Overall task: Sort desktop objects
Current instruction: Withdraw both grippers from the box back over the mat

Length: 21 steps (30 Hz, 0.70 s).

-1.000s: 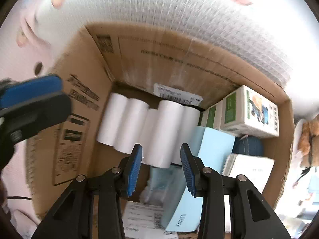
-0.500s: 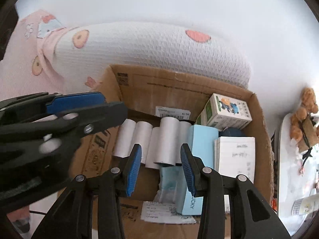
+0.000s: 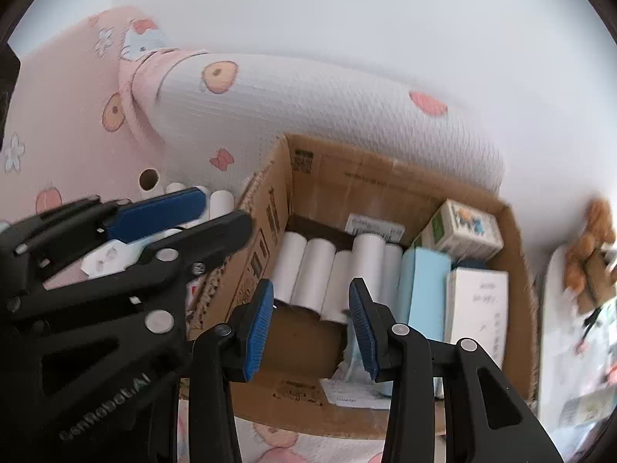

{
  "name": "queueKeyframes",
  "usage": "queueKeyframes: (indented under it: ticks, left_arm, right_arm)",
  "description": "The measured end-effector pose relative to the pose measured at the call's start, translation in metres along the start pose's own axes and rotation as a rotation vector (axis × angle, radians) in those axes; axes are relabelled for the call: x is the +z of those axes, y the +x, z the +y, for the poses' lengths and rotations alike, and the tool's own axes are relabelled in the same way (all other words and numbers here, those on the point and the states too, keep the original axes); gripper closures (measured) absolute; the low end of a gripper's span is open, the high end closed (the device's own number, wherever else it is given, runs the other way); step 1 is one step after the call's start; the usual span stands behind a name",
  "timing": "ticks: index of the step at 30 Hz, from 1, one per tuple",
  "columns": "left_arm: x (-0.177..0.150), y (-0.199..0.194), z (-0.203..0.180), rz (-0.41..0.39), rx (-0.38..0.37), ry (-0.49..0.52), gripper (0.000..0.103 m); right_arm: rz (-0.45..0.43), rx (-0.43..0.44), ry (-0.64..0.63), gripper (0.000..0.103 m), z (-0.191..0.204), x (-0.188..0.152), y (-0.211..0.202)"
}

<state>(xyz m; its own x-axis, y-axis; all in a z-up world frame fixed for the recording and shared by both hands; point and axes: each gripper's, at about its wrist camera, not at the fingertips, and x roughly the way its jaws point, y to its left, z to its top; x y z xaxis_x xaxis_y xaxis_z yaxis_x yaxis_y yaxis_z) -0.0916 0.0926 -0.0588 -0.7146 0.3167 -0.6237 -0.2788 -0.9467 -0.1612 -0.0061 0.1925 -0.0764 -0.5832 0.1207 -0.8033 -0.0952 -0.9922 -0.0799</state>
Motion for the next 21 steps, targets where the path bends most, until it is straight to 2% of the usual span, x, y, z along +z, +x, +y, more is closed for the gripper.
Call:
queueKeyframes:
  ticks: [2, 6, 9, 12, 16, 21]
  left_arm:
    - [-0.004, -0.008, 0.013, -0.018, 0.056, -0.01, 0.067]
    - [-0.014, -0.02, 0.044, -0.008, 0.062, -0.074, 0.069]
    - [-0.02, -0.025, 0.07, -0.004, 0.138, -0.113, 0.069]
    - [-0.026, -0.028, 0.093, -0.002, 0.175, -0.148, 0.069]
    - [-0.04, -0.031, 0.128, 0.011, 0.226, -0.189, 0.069]
    - [-0.061, -0.036, 0.174, 0.028, 0.286, -0.28, 0.069]
  right_arm:
    - [0.0, 0.017, -0.017, 0.066, 0.008, 0.001, 0.0]
    - [0.021, 0.053, -0.031, 0.066, 0.025, 0.002, 0.006]
    - [0.011, 0.059, -0.078, 0.066, 0.044, 0.003, 0.006]
    - [-0.022, 0.098, -0.107, 0.066, 0.062, 0.006, 0.002]
    - [-0.206, 0.24, -0.041, 0.066, 0.076, 0.009, -0.003]
    - [-0.3, 0.323, -0.052, 0.066, 0.097, 0.003, -0.002]
